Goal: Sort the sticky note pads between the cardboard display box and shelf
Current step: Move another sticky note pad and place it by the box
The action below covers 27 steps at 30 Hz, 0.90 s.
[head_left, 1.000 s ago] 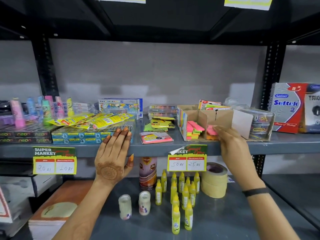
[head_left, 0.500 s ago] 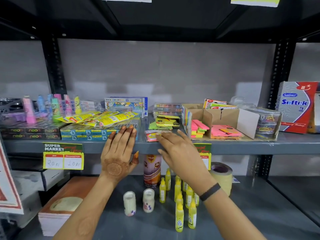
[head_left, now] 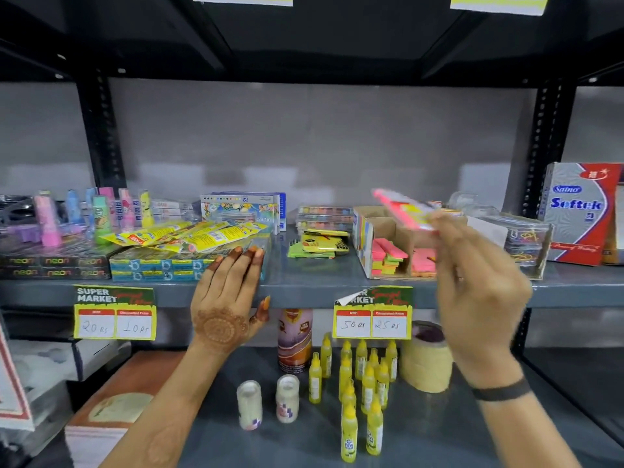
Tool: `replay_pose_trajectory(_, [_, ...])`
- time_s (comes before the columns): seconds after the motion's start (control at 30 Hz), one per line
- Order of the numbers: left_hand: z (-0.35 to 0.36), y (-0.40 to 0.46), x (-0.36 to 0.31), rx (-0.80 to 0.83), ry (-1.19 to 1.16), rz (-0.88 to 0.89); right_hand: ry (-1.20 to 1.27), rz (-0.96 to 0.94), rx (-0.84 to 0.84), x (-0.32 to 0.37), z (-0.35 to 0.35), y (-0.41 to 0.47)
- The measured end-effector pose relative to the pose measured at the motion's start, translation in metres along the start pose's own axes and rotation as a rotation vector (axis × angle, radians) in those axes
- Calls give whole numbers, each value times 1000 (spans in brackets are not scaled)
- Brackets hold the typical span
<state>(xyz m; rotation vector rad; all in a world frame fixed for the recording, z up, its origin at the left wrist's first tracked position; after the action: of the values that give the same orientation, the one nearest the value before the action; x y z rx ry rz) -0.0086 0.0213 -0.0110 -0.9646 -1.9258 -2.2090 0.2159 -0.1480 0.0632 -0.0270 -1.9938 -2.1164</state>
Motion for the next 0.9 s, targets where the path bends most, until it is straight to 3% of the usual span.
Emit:
replay_pose_trajectory(0.1, [0, -1, 0, 6, 24, 2, -166, 120, 63, -39, 8, 1])
replay_pose_trajectory(0.23, [1, -2, 1, 12, 17, -8, -322, 187, 377, -70, 38, -13])
replay_pose_trajectory(0.33, [0, -1, 0, 12, 17, -6, -313, 166, 522, -73, 49, -22])
replay_pose_trajectory(0.47, [0, 0, 0, 9, 11, -3, -249, 161, 564, -71, 54, -16])
replay_pose_trajectory(0.6, [0, -1, 0, 7, 11, -12, -154, 226, 408, -42, 40, 2])
replay_pose_trajectory(0.7, [-1, 0, 0, -8, 9, -9, 52, 133, 348, 16, 52, 10])
replay_pose_trajectory(0.8, [-1, 0, 1, -15, 19, -8, 209, 5, 469, 68, 100, 10])
replay_pose_trajectory(0.9, [1, -1, 2, -3, 23, -7, 121, 59, 779, 75, 181, -1])
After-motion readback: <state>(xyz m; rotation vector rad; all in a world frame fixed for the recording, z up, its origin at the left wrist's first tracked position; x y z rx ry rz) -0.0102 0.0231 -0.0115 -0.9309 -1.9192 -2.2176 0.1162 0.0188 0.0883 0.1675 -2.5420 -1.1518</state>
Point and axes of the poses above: each hand's wrist, its own y-axis towards the middle knuckle, its own z-axis out of the palm, x = y × z, the point moved 8 cm from there along y, towards the middle knuckle, and after that the axes turned 7 degrees about z, right-handed, at the moved point
